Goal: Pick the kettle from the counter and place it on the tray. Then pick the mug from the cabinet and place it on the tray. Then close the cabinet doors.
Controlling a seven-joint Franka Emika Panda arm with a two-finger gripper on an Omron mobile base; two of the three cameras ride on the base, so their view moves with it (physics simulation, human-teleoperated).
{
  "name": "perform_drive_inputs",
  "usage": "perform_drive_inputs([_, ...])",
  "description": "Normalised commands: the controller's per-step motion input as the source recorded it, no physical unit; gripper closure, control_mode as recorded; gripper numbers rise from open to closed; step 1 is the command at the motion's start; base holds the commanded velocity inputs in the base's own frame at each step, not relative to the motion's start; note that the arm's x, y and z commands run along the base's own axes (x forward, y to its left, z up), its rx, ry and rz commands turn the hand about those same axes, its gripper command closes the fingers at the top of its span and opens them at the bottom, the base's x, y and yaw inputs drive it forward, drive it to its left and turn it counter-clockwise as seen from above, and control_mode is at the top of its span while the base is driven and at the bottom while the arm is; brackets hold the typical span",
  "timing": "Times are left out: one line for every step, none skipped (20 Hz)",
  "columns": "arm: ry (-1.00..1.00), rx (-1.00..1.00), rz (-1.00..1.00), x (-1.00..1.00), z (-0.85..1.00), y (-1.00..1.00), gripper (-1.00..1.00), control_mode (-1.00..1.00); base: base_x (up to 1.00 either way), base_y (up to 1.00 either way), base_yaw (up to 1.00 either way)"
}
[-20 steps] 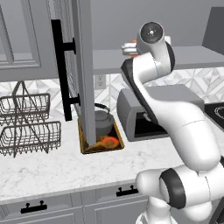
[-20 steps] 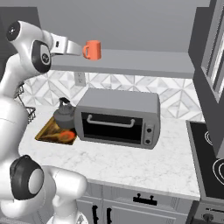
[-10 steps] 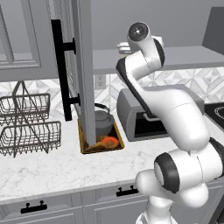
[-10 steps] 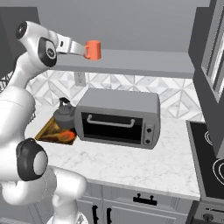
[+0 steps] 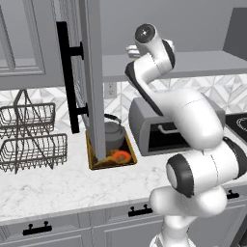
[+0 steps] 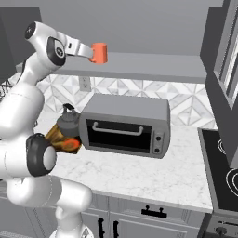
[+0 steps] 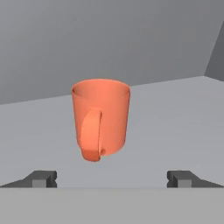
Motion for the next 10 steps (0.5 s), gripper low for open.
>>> perform_drive_inputs([0.02, 0.00, -0.05, 0.32, -0.12, -0.09, -1.00, -1.00, 0.00, 0.00, 0.00])
perform_drive_inputs([0.01, 0.00, -0.05, 0.24, -0.08, -0.10, -1.00, -1.00, 0.00, 0.00, 0.00])
perform_drive_inputs([0.00, 0.00, -0.05, 0.21, -0.08, -0.11, -1.00, -1.00, 0.00, 0.00, 0.00])
perform_drive_inputs([0.01, 0.00, -0.05, 0.25, -0.09, -0.11, -1.00, -1.00, 0.00, 0.00, 0.00])
perform_drive_inputs([0.00, 0.00, -0.05, 0.22, -0.07, -0.09, -1.00, -1.00, 0.00, 0.00, 0.00])
perform_drive_inputs([0.00, 0.00, -0.05, 0.19, -0.03, -0.08, -1.00, -1.00, 0.00, 0.00, 0.00])
perform_drive_inputs([0.00, 0.00, -0.05, 0.11, 0.00, 0.00, -1.00, -1.00, 0.00, 0.00, 0.00])
perform_drive_inputs([0.00, 0.00, -0.07, 0.14, 0.00, 0.00, -1.00, -1.00, 0.00, 0.00, 0.00])
perform_drive_inputs([0.00, 0.00, -0.07, 0.16, 0.00, 0.00, -1.00, -1.00, 0.00, 0.00, 0.00])
perform_drive_inputs([0.00, 0.00, -0.08, 0.23, -0.04, 0.00, -1.00, -1.00, 0.00, 0.00, 0.00])
